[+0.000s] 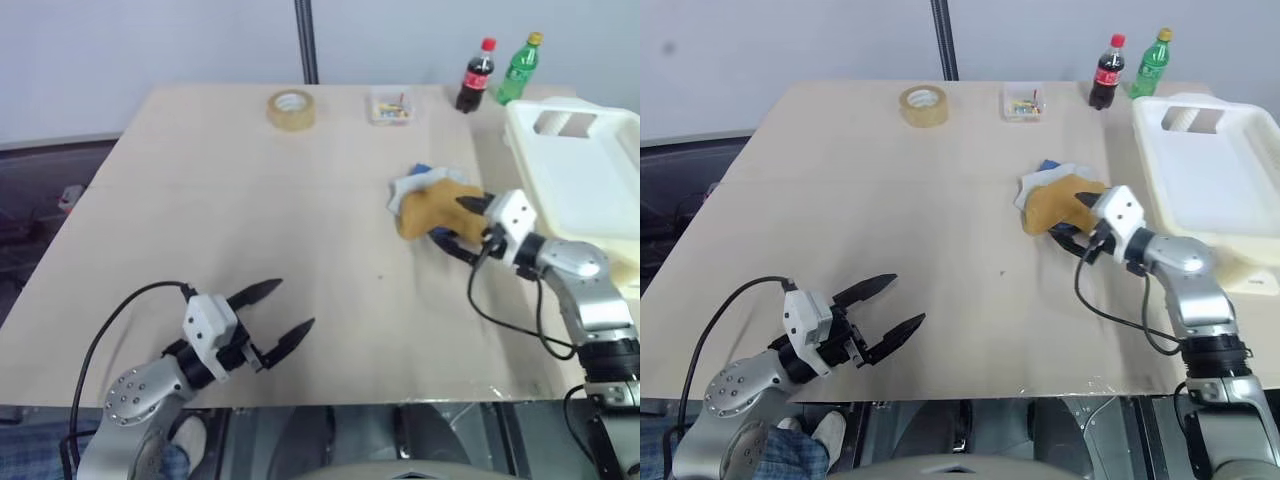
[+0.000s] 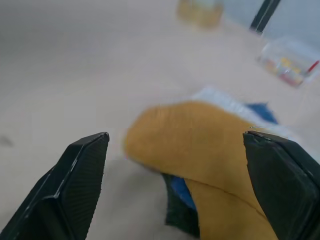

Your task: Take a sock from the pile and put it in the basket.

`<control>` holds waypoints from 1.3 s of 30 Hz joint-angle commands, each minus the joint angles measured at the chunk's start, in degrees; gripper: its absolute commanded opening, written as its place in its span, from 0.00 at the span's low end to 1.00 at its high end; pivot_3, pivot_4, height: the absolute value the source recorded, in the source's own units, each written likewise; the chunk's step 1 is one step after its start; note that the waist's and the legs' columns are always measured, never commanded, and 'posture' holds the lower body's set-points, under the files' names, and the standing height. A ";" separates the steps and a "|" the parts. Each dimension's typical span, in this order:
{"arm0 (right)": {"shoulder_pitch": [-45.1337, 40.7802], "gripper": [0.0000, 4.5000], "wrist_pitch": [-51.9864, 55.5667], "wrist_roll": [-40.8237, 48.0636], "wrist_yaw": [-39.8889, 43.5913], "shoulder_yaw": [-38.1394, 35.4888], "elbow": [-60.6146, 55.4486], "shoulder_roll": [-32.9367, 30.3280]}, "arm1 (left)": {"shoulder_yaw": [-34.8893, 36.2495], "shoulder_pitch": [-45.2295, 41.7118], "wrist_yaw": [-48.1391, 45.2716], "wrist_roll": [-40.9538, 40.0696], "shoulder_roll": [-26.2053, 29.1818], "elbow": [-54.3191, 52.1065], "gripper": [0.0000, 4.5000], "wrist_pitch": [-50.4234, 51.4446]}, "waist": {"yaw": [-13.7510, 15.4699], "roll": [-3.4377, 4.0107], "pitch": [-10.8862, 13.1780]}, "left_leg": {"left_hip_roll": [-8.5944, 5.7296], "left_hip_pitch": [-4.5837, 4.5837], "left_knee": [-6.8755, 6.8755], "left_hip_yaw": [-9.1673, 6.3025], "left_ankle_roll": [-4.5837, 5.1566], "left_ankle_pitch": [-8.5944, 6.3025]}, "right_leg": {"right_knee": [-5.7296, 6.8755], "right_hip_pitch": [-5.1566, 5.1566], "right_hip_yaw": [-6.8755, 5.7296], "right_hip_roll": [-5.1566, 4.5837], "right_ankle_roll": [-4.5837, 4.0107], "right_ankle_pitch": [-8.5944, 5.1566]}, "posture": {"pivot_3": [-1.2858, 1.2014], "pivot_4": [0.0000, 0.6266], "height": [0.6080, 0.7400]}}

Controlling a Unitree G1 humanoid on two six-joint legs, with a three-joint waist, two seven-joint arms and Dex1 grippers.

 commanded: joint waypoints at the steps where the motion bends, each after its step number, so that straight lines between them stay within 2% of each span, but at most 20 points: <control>1: -4.26 0.99 -0.18 -2.14 -3.13 1.45 2.75 2.81 | 0.03 -0.35 -0.16 0.56 0.47 -1.03 1.00 -1.37 | -0.08 0.02 0.01 | 0.00 -0.10 -0.01 0.01 0.00 0.00 | 0.02 -0.12 0.02 0.00 0.00 0.00 | 0.52 0.24 1.00; 9: -8.55 0.99 -1.16 -4.37 -4.07 4.21 8.02 7.55 | 0.08 0.77 1.42 1.04 -0.83 -1.87 1.00 -1.81 | -0.21 0.02 0.02 | 0.04 -0.10 -0.03 -0.03 0.00 0.00 | 0.06 -0.15 -0.02 0.01 0.00 0.01 | 0.52 0.24 1.00; 13: -9.71 0.73 -1.61 -5.69 -4.65 5.01 10.20 8.09 | 0.10 1.26 1.97 1.16 -1.25 -1.97 1.00 -2.13 | -0.23 0.02 0.02 | 0.02 -0.11 -0.03 -0.04 0.00 0.00 | 0.07 -0.15 -0.03 0.00 0.00 0.01 | 0.52 0.24 1.00; 15: -10.13 0.52 -1.90 -5.28 -4.67 4.60 10.23 8.55 | 0.15 1.44 2.11 1.15 -1.39 -2.00 1.00 -2.29 | -0.25 0.02 0.02 | 0.02 -0.11 -0.03 -0.03 0.00 0.00 | 0.07 -0.15 -0.03 0.00 0.00 0.01 | 0.52 0.24 1.00; 17: -10.29 0.26 -1.63 -4.92 -4.60 4.26 9.78 8.83 | 0.24 1.57 2.20 1.05 -1.41 -1.98 1.00 -2.39 | -0.28 0.02 0.02 | 0.04 -0.10 -0.03 -0.06 0.00 0.00 | 0.08 -0.15 -0.04 0.01 -0.01 0.01 | 0.52 0.24 1.00; 18: -10.20 0.21 -1.61 -4.88 -4.39 4.25 9.51 8.78 | 0.25 1.60 2.24 1.01 -1.40 -1.97 1.00 -2.38 | -0.29 0.03 0.02 | 0.04 -0.10 -0.03 -0.06 0.00 0.00 | 0.08 -0.15 -0.05 0.02 -0.01 0.01 | 0.52 0.24 1.00; 20: -9.84 0.02 -1.67 -4.96 -4.21 4.30 8.94 8.70 | 0.26 1.60 2.26 0.94 -1.35 -1.97 1.00 -2.32 | -0.30 0.03 0.02 | 0.05 -0.10 -0.03 -0.05 0.00 0.00 | 0.09 -0.15 -0.04 0.02 -0.01 0.01 | 0.52 0.24 1.00; 25: -6.41 0.01 1.30 -2.63 -1.88 3.98 1.95 7.90 | 0.06 1.54 2.26 0.79 -1.17 -2.33 1.00 -1.89 | -0.28 0.03 0.02 | 0.04 -0.10 -0.03 -0.06 0.00 0.00 | 0.09 -0.15 -0.04 0.02 -0.01 0.01 | 0.52 0.24 1.00; 32: 5.82 0.01 30.72 9.46 2.98 5.00 -26.80 2.16 | 0.43 2.14 1.63 -0.12 -0.68 -2.70 1.00 -1.30 | -0.08 0.02 0.03 | 0.00 -0.22 -0.06 -0.18 0.02 -0.01 | 0.02 -0.14 -0.18 -0.17 -0.01 0.01 | 0.52 0.24 1.00; 35: 6.52 0.01 38.21 12.65 0.67 7.40 -31.57 5.00 | -0.46 1.72 1.37 -0.26 -0.64 -2.72 1.00 -0.88 | -0.83 0.02 0.03 | 0.05 -0.10 -0.05 -0.14 0.02 -0.01 | 0.08 -0.13 -0.14 -0.14 -0.01 0.01 | 0.52 0.24 1.00; 39: 3.83 0.01 42.95 13.70 -1.44 13.24 -30.49 11.23 | -0.71 0.65 1.20 -1.14 -0.42 -2.71 1.00 0.00 | -1.33 0.02 0.03 | 0.14 -0.02 -0.03 -0.18 -0.01 0.01 | 0.13 -0.09 -0.15 0.06 -0.03 0.00 | 0.52 0.24 1.00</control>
